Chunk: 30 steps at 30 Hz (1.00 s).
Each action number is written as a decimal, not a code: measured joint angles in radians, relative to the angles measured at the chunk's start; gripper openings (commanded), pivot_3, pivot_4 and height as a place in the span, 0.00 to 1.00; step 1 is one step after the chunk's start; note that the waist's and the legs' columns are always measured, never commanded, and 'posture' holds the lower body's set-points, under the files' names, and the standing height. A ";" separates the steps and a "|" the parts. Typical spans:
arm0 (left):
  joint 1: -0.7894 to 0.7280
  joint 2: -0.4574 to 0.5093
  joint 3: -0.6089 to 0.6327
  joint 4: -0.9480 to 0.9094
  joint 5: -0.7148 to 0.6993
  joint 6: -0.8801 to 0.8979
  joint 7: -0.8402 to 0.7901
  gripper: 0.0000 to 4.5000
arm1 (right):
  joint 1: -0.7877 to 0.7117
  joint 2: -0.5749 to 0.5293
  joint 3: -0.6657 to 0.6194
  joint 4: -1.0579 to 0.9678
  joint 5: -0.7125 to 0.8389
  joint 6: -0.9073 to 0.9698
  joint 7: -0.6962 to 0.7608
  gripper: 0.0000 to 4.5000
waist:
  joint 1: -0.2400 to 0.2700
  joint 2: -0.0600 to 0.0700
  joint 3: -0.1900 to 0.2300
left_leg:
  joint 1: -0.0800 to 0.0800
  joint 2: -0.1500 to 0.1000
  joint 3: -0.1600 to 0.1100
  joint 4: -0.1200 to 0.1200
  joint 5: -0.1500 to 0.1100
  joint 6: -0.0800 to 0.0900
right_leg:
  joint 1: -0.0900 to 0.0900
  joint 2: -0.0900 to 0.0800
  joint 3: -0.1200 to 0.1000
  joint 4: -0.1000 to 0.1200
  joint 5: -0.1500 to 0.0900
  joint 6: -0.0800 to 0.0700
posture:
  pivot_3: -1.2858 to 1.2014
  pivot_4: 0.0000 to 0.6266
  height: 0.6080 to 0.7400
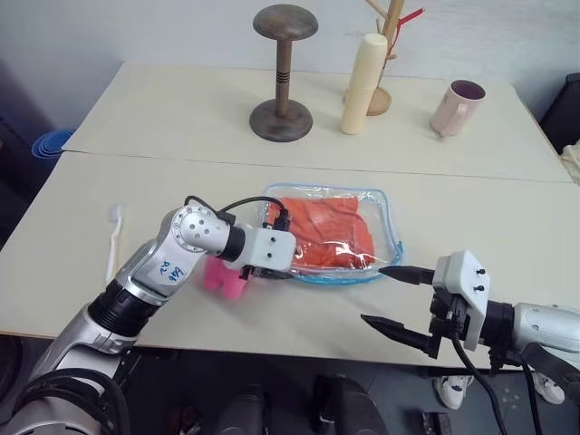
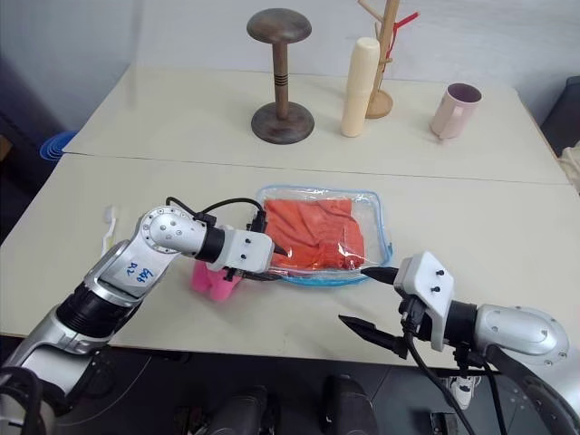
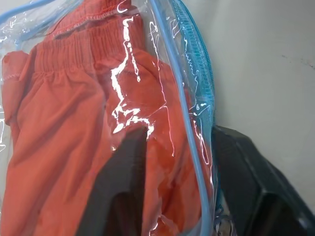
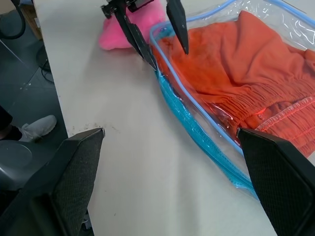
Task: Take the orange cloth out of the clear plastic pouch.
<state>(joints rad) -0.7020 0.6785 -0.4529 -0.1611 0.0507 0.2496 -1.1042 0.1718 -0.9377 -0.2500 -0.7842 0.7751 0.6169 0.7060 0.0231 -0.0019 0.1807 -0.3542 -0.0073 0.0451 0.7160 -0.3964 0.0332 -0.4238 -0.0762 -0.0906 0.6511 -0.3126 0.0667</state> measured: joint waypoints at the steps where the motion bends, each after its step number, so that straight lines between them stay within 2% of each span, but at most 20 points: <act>1: 0.005 -0.003 0.000 0.000 0.002 0.001 -0.003 0.19 | -0.001 0.000 0.000 0.000 0.000 0.000 0.000 1.00 | 0.000 0.000 0.000 | 0.000 0.000 0.000 0.000 0.000 0.000 | 0.000 0.000 0.000 0.000 0.000 0.000 | 0.52 0.24 1.00; 3: 0.008 -0.009 0.000 0.000 0.008 0.003 -0.007 0.05 | -0.003 0.000 0.000 0.001 -0.003 0.000 0.001 1.00 | 0.000 0.000 0.000 | 0.000 0.000 0.000 0.000 0.000 0.000 | 0.000 0.000 0.000 0.000 0.000 0.000 | 0.52 0.24 1.00; 4: 0.008 -0.010 0.000 -0.001 0.011 0.005 -0.009 0.01 | -0.005 0.000 0.000 0.001 -0.007 0.000 0.002 1.00 | 0.000 0.000 0.000 | 0.000 0.000 0.000 0.000 0.000 0.000 | 0.000 0.000 0.000 0.000 0.000 0.000 | 0.52 0.24 1.00; 11: 0.009 -0.044 0.011 -0.003 0.012 0.063 -0.010 0.01 | -0.009 0.000 0.000 0.006 -0.026 -0.005 0.021 1.00 | 0.001 0.000 0.000 | 0.000 0.000 0.000 0.000 0.000 0.000 | 0.000 0.000 0.000 0.000 0.000 0.000 | 0.52 0.24 1.00; 15: 0.010 -0.122 0.120 -0.004 -0.092 0.182 0.026 0.01 | -0.009 -0.002 0.004 0.006 -0.071 -0.029 0.056 1.00 | 0.001 0.000 0.000 | 0.000 0.000 -0.001 0.000 0.000 0.000 | 0.000 0.000 0.000 0.000 0.000 0.000 | 0.52 0.24 1.00; 18: 0.011 -0.173 0.224 -0.030 -0.176 0.285 0.089 0.00 | -0.025 -0.002 0.044 0.006 -0.130 -0.054 0.078 0.86 | -0.003 0.000 0.000 | 0.000 0.000 -0.001 0.000 0.000 0.000 | 0.000 0.000 0.000 0.000 0.000 0.000 | 0.52 0.24 1.00; 22: 0.050 -0.195 0.299 -0.075 -0.249 0.393 0.153 0.00 | -0.113 0.011 0.160 0.042 -0.241 -0.094 0.074 0.54 | -0.010 0.000 0.000 | 0.001 0.000 -0.001 0.001 0.000 0.000 | 0.000 0.000 0.000 0.001 0.000 0.000 | 0.52 0.24 1.00; 28: 0.120 -0.185 0.294 -0.128 -0.266 0.420 0.194 0.00 | -0.276 0.075 0.294 0.150 -0.374 -0.133 0.054 0.05 | -0.011 0.000 0.000 | 0.000 0.000 -0.001 0.001 0.000 0.000 | 0.000 0.000 0.000 0.001 0.000 0.000 | 0.52 0.24 1.00; 29: 0.123 -0.185 0.292 -0.135 -0.266 0.420 0.199 0.00 | -0.295 0.085 0.311 0.162 -0.392 -0.142 0.054 0.01 | -0.010 0.000 0.000 | 0.000 0.000 -0.001 0.001 0.000 0.000 | 0.000 0.000 0.000 0.001 0.000 0.000 | 0.52 0.24 1.00; 30: 0.123 -0.185 0.292 -0.140 -0.266 0.419 0.204 0.00 | -0.312 0.089 0.332 0.174 -0.414 -0.152 0.055 0.01 | -0.010 0.000 0.000 | 0.000 0.000 -0.001 0.001 0.000 0.000 | 0.000 0.000 0.000 0.001 0.000 0.000 | 0.52 0.24 1.00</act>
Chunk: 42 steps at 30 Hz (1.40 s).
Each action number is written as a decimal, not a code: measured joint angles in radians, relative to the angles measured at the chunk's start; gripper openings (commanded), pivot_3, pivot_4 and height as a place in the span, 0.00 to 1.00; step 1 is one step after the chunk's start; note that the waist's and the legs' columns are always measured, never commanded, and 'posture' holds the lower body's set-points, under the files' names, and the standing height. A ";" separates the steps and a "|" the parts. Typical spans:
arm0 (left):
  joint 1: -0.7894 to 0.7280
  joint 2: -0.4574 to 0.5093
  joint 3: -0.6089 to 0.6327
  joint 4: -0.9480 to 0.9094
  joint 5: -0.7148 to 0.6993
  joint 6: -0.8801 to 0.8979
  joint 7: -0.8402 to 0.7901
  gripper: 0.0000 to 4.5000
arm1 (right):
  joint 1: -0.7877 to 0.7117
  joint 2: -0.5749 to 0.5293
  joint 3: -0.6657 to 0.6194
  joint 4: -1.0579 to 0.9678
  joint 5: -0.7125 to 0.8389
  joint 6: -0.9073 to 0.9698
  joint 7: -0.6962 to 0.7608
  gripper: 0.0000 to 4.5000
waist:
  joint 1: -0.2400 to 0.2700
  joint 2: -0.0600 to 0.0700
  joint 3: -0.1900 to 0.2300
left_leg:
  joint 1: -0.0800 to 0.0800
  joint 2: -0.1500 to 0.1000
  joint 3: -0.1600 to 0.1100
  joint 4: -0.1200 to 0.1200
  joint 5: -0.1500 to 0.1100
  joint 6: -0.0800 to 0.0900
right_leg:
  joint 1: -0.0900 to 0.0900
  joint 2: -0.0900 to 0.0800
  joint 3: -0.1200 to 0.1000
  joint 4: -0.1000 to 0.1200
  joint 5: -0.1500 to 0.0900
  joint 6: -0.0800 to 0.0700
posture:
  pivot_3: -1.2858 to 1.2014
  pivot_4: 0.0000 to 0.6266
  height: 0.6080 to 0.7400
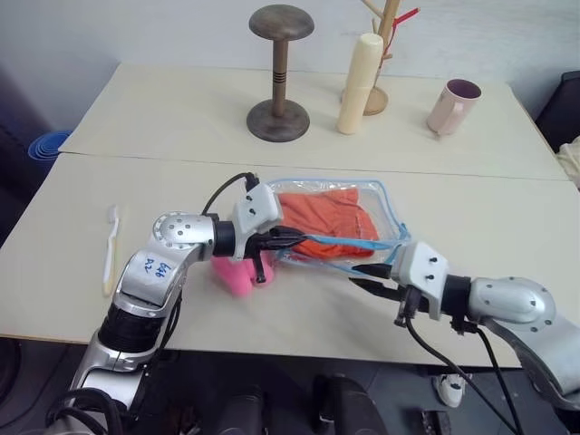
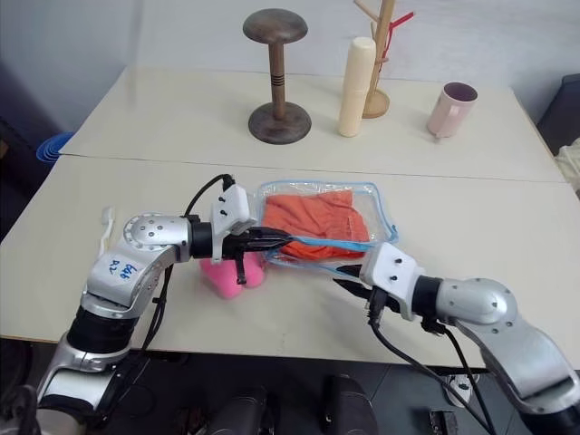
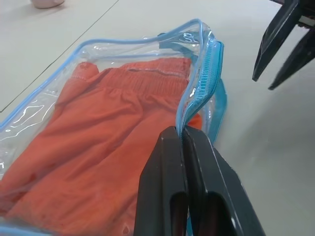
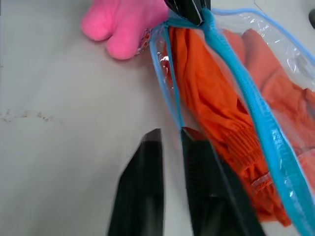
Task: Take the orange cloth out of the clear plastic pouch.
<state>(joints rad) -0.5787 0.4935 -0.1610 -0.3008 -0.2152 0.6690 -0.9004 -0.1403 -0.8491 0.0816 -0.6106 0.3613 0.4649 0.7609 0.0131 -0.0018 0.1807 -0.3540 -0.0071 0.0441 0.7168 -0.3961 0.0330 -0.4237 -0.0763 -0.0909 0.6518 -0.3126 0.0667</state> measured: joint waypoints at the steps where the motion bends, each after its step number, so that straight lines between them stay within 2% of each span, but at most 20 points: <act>1: 0.001 0.000 0.000 -0.003 0.000 0.000 0.006 0.00 | -0.025 0.003 0.031 0.023 -0.037 -0.022 0.000 0.01 | 0.000 0.000 0.000 | 0.000 0.000 0.000 0.000 0.000 0.000 | 0.000 0.000 0.000 0.000 0.000 0.000 | 0.52 0.24 1.00; 6: 0.003 0.002 -0.004 -0.008 -0.006 0.000 0.026 0.00 | -0.118 0.055 0.143 0.168 -0.224 -0.122 -0.026 0.01 | -0.005 0.000 0.000 | 0.000 0.000 0.000 0.000 0.000 0.000 | 0.000 0.000 0.000 0.000 0.000 0.000 | 0.52 0.24 1.00; 9: 0.004 0.013 -0.009 -0.012 -0.010 0.000 0.028 0.00 | -0.153 0.065 0.159 0.223 -0.314 -0.184 -0.037 0.13 | -0.008 0.000 0.000 | 0.000 0.000 0.000 0.000 0.000 0.000 | 0.000 0.000 0.000 0.000 0.000 0.000 | 0.52 0.24 1.00; 20: 0.003 0.019 -0.016 -0.016 -0.023 0.001 0.037 0.00 | -0.123 0.118 0.185 0.284 -0.521 -0.345 -0.115 0.97 | -0.015 0.000 0.000 | 0.000 0.000 0.000 0.000 0.000 -0.001 | 0.000 0.000 0.000 0.001 0.000 0.000 | 0.52 0.24 1.00; 21: 0.002 0.019 -0.017 -0.017 -0.026 0.001 0.036 0.00 | -0.124 0.126 0.185 0.301 -0.554 -0.367 -0.140 1.00 | -0.016 0.000 0.000 | 0.000 0.000 0.000 0.000 0.000 -0.001 | 0.000 0.000 0.000 0.001 0.000 0.000 | 0.52 0.24 1.00; 31: -0.004 0.017 -0.024 -0.038 -0.053 0.024 0.039 0.00 | -0.182 0.191 0.222 0.430 -0.749 -0.495 -0.233 1.00 | -0.018 0.000 0.000 | 0.000 0.000 0.000 0.000 0.001 -0.001 | 0.000 0.000 0.000 0.001 0.000 0.000 | 0.52 0.24 1.00; 38: -0.012 -0.007 -0.025 -0.036 -0.058 0.035 0.061 0.00 | -0.291 0.216 0.293 0.539 -0.895 -0.634 -0.262 1.00 | -0.022 0.000 0.000 | 0.001 0.000 0.000 0.000 0.001 -0.002 | 0.000 0.000 0.000 0.001 0.000 0.000 | 0.52 0.24 1.00; 41: -0.020 -0.013 -0.026 -0.036 -0.058 0.040 0.067 0.00 | -0.340 0.276 0.318 0.609 -0.933 -0.651 -0.287 0.87 | -0.027 0.000 0.000 | 0.001 0.000 0.000 0.000 0.001 -0.002 | 0.000 0.000 0.000 0.002 0.000 0.000 | 0.52 0.24 1.00; 42: -0.020 -0.013 -0.027 -0.036 -0.058 0.041 0.068 0.00 | -0.350 0.289 0.324 0.629 -0.935 -0.655 -0.292 0.79 | -0.028 0.000 0.000 | 0.001 0.000 0.000 0.000 0.001 -0.002 | 0.000 0.000 0.000 0.002 0.000 0.000 | 0.52 0.24 1.00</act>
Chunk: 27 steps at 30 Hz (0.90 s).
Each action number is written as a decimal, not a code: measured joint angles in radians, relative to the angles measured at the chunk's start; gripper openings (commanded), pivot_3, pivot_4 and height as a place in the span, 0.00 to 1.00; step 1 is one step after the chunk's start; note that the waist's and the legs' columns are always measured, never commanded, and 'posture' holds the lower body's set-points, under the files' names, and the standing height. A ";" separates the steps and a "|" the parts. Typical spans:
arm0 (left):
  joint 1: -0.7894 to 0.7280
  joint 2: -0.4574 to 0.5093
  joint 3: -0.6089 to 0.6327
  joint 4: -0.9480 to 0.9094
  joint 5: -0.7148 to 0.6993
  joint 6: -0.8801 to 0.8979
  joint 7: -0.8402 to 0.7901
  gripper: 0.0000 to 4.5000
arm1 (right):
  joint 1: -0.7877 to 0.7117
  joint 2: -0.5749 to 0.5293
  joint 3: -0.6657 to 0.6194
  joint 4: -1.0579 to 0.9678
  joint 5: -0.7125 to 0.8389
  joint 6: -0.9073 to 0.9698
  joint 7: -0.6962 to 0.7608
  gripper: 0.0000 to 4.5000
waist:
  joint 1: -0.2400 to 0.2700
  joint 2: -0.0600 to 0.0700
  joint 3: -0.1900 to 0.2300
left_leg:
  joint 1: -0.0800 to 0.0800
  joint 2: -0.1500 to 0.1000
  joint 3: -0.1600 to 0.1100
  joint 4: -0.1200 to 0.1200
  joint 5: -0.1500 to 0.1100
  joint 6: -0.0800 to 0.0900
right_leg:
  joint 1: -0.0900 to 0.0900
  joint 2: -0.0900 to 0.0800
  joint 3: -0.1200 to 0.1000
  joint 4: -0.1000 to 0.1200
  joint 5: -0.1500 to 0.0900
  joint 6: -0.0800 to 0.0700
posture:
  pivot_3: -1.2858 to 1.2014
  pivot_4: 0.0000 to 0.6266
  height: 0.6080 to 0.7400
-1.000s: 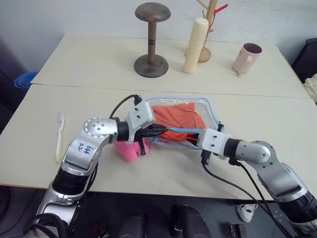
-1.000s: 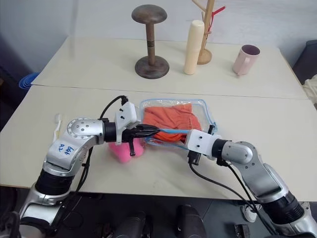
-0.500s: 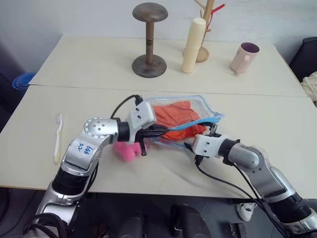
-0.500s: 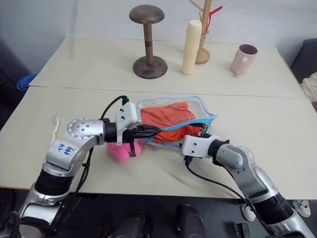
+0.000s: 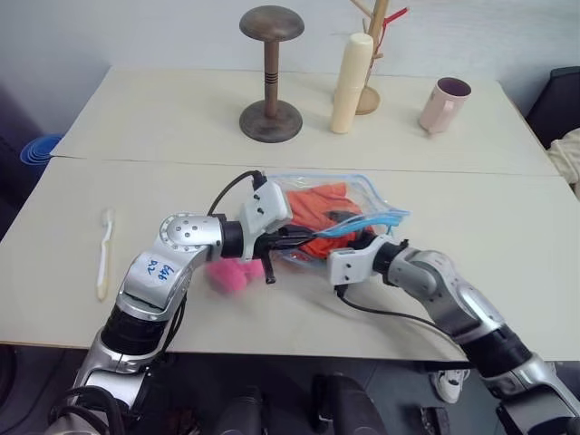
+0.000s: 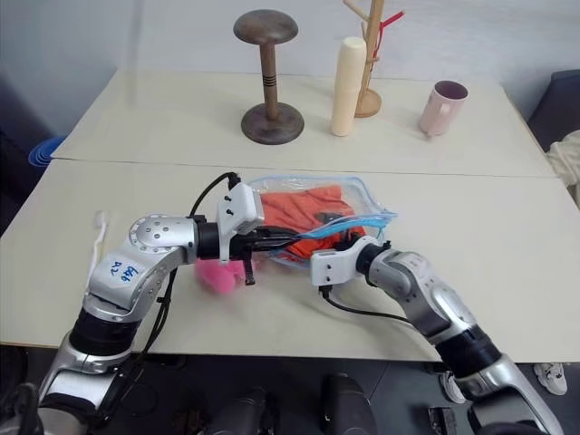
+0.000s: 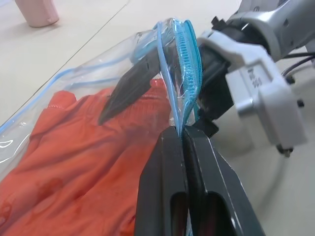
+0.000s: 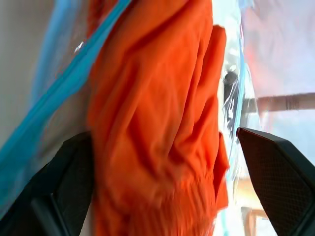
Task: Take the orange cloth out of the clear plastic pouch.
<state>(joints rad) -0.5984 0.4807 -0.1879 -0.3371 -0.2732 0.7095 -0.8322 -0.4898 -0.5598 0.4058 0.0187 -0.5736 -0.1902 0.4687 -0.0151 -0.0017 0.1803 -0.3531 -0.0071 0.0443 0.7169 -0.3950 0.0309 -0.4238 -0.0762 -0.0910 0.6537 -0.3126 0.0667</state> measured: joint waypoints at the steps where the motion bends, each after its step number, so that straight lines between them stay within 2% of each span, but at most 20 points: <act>1: 0.000 -0.001 -0.001 0.000 0.000 0.000 0.001 0.00 | -0.005 0.012 0.004 0.016 -0.001 -0.003 -0.002 0.72 | -0.001 0.000 0.000 | 0.000 0.000 0.000 0.000 0.000 0.000 | 0.000 0.000 0.000 0.000 0.000 0.000 | 0.52 0.24 1.00; 10: 0.000 -0.012 -0.006 0.001 -0.003 0.011 0.022 0.00 | 0.018 0.014 0.007 0.050 0.004 -0.029 0.008 0.01 | 0.000 0.000 0.000 | 0.000 0.000 0.000 0.000 0.000 0.000 | 0.000 0.000 0.000 0.000 0.000 0.000 | 0.52 0.24 1.00; 20: -0.010 -0.053 0.005 0.052 -0.024 0.072 0.095 0.00 | 0.128 -0.090 -0.050 -0.099 -0.007 -0.006 0.068 0.00 | 0.015 0.000 0.000 | -0.001 0.000 -0.002 0.000 0.000 0.000 | 0.000 0.000 0.000 -0.001 0.000 0.000 | 0.52 0.24 1.00; 24: -0.014 -0.051 -0.012 0.101 0.007 0.041 0.123 0.00 | 0.211 -0.156 -0.143 -0.266 0.091 0.017 0.157 0.00 | 0.014 0.000 0.000 | -0.001 0.000 -0.002 0.000 0.000 0.000 | 0.000 0.000 0.000 -0.001 0.000 0.000 | 0.52 0.24 1.00; 27: -0.016 -0.050 -0.018 0.128 0.027 0.028 0.144 0.00 | 0.316 -0.258 -0.219 -0.367 0.185 -0.048 0.211 0.00 | 0.015 0.000 0.000 | -0.001 0.000 -0.002 -0.001 0.000 0.000 | 0.000 0.000 0.000 -0.002 0.000 0.000 | 0.52 0.24 1.00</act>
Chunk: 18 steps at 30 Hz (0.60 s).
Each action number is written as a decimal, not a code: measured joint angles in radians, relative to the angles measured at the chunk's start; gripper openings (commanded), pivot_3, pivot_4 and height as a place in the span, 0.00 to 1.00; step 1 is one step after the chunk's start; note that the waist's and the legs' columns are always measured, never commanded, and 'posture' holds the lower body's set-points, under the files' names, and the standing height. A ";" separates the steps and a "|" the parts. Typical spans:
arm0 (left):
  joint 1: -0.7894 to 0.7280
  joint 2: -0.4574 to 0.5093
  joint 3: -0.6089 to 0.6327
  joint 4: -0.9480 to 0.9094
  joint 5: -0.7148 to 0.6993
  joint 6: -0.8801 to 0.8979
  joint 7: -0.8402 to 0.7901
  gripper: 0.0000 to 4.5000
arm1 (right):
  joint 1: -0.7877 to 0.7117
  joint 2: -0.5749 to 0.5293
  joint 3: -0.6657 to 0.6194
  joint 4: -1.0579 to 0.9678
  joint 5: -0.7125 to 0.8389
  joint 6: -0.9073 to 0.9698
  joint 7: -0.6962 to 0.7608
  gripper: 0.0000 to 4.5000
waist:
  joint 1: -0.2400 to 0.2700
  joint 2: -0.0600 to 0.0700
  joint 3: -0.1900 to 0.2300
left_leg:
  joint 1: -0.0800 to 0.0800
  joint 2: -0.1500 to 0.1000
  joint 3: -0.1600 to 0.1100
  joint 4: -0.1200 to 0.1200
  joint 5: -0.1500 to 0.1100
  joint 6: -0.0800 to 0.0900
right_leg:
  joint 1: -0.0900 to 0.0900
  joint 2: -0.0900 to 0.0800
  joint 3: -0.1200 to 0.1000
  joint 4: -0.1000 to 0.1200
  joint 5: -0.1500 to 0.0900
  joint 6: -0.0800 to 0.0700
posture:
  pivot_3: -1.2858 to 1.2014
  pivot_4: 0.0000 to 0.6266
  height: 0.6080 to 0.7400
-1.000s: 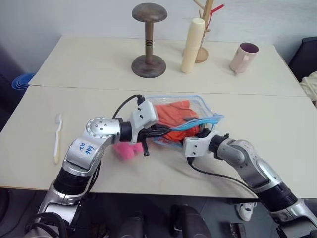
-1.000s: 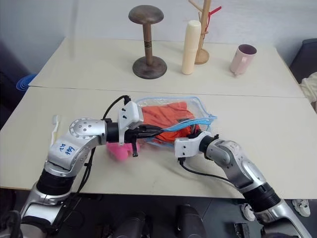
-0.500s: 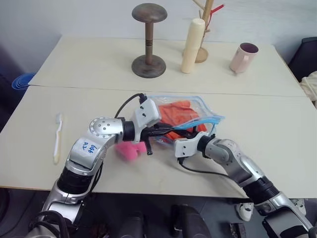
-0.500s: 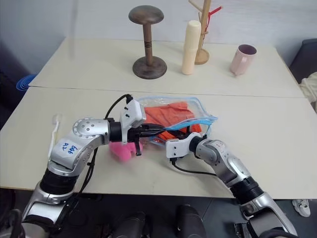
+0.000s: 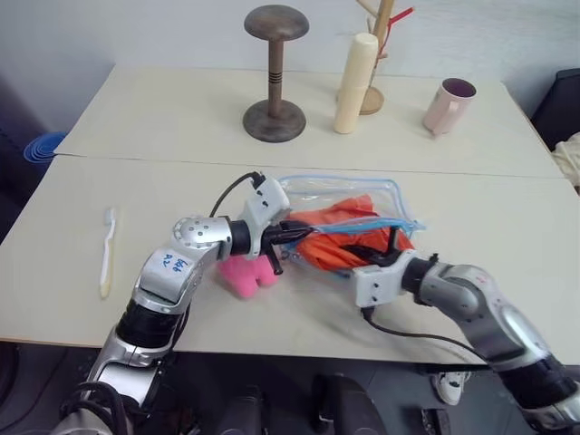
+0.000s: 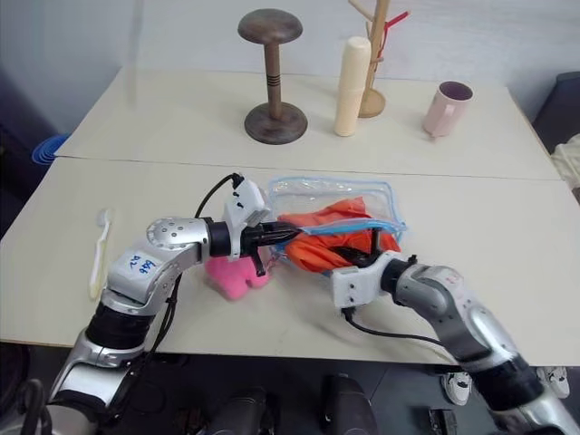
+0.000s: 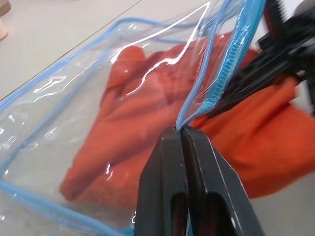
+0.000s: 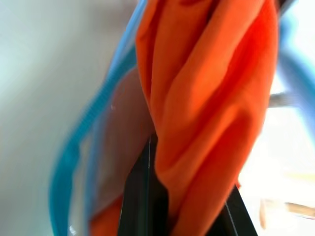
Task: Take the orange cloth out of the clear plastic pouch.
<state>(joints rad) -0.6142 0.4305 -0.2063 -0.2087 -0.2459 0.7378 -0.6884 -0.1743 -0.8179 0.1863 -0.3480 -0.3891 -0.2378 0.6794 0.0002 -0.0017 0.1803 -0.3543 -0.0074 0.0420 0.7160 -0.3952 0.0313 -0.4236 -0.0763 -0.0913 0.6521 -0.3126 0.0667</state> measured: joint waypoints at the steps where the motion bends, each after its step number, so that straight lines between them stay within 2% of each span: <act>1: 0.002 0.007 -0.002 0.011 0.011 -0.010 0.004 0.00 | 0.055 -0.034 -0.036 -0.034 0.034 -0.028 0.015 0.00 | 0.002 0.000 0.000 | 0.000 0.000 0.000 0.000 0.000 0.000 | 0.000 0.000 0.000 0.000 0.000 0.000 | 0.52 0.24 1.00; 4: 0.001 0.013 -0.010 0.028 0.026 -0.027 0.010 0.00 | 0.166 -0.103 -0.128 -0.088 0.115 -0.101 0.050 0.00 | 0.001 0.000 0.000 | 0.000 0.000 0.001 0.000 0.000 0.000 | 0.000 0.000 0.000 0.000 0.000 0.000 | 0.52 0.24 1.00; 7: 0.002 0.021 -0.008 0.038 0.043 -0.039 0.018 0.00 | 0.389 -0.232 -0.289 -0.123 0.202 -0.261 0.131 0.00 | 0.010 0.000 0.000 | 0.001 0.000 0.000 0.000 0.000 0.000 | 0.001 0.000 0.000 -0.001 0.000 0.000 | 0.52 0.24 1.00; 9: 0.002 0.043 -0.008 0.054 0.058 -0.055 0.018 0.00 | 0.503 -0.267 -0.408 -0.081 0.199 -0.358 0.160 0.00 | 0.011 -0.001 0.000 | 0.002 0.000 0.000 -0.001 0.000 0.000 | 0.004 0.001 0.000 -0.004 0.000 0.000 | 0.52 0.24 1.00; 11: 0.002 0.062 -0.008 0.057 0.065 -0.069 0.008 0.00 | 0.553 -0.282 -0.525 0.023 0.173 -0.439 0.162 0.00 | 0.008 -0.001 0.000 | 0.004 0.001 0.001 -0.001 0.000 0.000 | 0.008 0.001 0.000 -0.008 0.000 0.001 | 0.52 0.24 1.00; 15: 0.021 0.107 -0.013 0.002 0.054 -0.094 -0.064 0.00 | 0.498 -0.349 -0.692 0.337 0.068 -0.513 0.077 0.00 | -0.001 -0.001 0.001 | 0.015 0.001 0.001 -0.006 0.000 0.000 | 0.016 0.001 0.000 -0.015 0.000 0.001 | 0.52 0.24 1.00; 18: 0.059 0.152 -0.050 -0.065 0.046 -0.134 -0.147 0.00 | 0.321 -0.324 -0.698 0.502 0.046 -0.388 -0.032 0.00 | -0.010 -0.001 0.001 | 0.017 0.002 0.002 -0.010 0.001 -0.002 | 0.016 0.002 0.001 -0.015 0.000 0.000 | 0.52 0.24 1.00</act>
<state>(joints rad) -0.5548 0.5823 -0.2561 -0.2733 -0.1997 0.6043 -0.8353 0.1465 -1.1418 -0.5113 0.1539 -0.3432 -0.6262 0.6474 -0.0093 -0.0023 0.1811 -0.3370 -0.0054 0.0445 0.7058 -0.3941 0.0296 -0.4074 -0.0744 -0.0900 0.6366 -0.3127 0.0669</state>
